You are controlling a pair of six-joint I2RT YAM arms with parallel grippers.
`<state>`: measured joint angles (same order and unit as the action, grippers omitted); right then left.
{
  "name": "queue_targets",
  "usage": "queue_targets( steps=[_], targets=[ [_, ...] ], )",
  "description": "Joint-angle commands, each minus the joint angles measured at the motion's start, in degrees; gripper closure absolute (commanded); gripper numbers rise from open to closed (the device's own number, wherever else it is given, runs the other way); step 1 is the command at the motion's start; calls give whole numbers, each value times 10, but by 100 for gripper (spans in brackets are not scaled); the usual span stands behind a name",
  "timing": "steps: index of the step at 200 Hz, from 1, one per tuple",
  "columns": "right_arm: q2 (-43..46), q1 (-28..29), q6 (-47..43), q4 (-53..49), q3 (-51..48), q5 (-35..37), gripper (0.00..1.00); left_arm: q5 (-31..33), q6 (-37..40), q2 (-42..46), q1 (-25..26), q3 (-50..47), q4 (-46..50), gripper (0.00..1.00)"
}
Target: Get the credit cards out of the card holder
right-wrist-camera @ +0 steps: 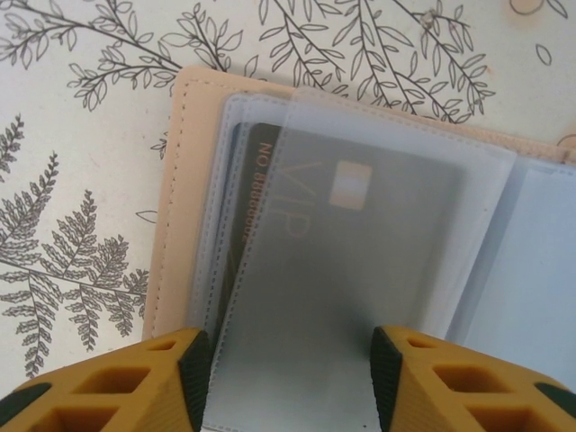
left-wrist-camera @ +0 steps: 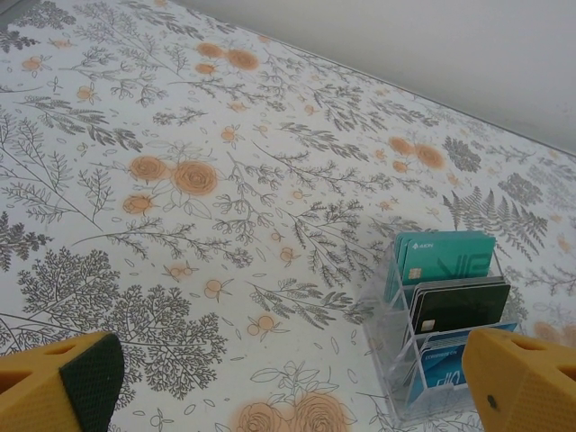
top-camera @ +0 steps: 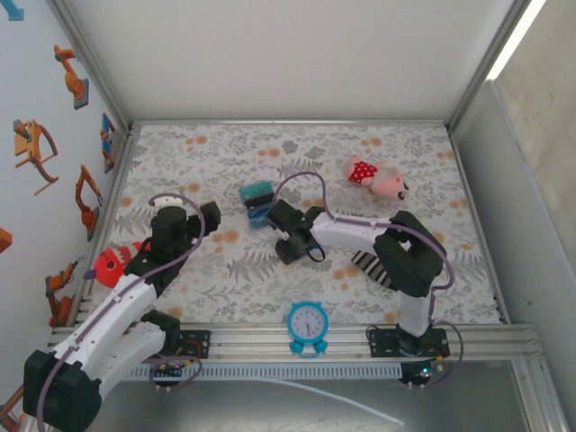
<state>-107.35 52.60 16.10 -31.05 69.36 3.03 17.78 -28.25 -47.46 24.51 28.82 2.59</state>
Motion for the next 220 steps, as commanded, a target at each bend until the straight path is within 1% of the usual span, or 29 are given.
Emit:
queue_targets(
  steps=[1,69,100,157,220],
  targets=[
    [-10,3,9,0,-9,2,52,11,-7,11,2,6,16,3],
    [-7,0,20,1,-13,-3,72,12,-1,54,2,18,56,3],
    [0,0,25,9,-12,-26,80,12,0,75,2,20,71,3],
    [38,0,44,42,-33,-82,83,12,0,111,2,28,95,3],
    [74,-1,49,41,-40,-66,87,4,-1,125,1,40,107,3]
  ],
)
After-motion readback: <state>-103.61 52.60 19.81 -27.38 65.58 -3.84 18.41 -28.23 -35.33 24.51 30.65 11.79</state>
